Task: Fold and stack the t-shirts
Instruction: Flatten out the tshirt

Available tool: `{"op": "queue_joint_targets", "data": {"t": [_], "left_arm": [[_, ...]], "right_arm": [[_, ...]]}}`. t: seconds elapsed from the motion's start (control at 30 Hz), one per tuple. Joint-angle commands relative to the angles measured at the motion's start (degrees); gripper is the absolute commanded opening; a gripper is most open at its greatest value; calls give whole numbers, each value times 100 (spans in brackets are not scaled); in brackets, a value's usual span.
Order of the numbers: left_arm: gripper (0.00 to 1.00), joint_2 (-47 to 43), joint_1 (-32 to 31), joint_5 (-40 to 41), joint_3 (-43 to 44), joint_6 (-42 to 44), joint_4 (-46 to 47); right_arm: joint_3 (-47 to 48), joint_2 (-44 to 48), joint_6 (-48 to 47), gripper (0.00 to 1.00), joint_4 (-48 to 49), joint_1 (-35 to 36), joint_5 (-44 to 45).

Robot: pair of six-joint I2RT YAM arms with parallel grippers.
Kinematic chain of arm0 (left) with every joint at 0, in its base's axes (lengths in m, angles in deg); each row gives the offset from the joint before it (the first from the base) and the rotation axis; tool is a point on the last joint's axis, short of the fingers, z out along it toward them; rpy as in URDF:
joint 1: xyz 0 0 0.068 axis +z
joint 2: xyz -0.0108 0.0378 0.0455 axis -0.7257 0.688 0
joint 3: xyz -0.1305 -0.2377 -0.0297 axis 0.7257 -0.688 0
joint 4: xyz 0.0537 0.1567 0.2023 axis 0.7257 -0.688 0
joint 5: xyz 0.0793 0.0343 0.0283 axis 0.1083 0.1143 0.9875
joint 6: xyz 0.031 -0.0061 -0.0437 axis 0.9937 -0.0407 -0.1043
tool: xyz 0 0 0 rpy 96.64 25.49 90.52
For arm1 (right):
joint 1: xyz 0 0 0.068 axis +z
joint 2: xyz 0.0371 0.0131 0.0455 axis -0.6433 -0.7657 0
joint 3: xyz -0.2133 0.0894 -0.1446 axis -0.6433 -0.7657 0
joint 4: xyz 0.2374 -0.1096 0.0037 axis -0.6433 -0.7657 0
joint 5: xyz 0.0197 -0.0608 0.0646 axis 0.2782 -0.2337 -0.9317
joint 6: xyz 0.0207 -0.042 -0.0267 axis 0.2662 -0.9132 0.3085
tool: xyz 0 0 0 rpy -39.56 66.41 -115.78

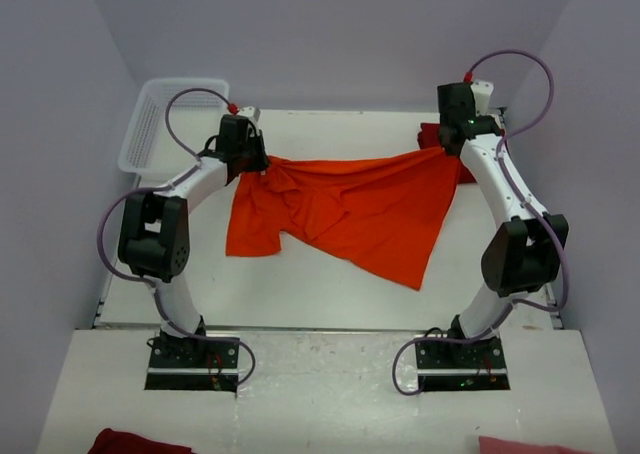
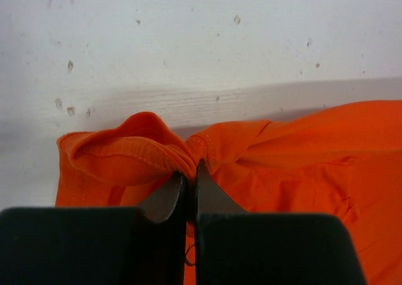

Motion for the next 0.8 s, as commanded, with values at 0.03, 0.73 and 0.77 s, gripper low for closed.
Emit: {"op": "queue_joint_targets", "data": {"t": [0.03,0.73,0.77], "left_arm": [[0,446,-6,-190,932,347,289],[80,-2767,-682,1972,-1823,-1197,-513],[79,-2865,-691,1841,-2260,-1286,-435]], "right_arm": [[494,-114,-104,0,267,-257,-275],[-1437,1921,589,84,425,1155,-1718],[-1866,2055,668,83,477,1349,-1744]]}}
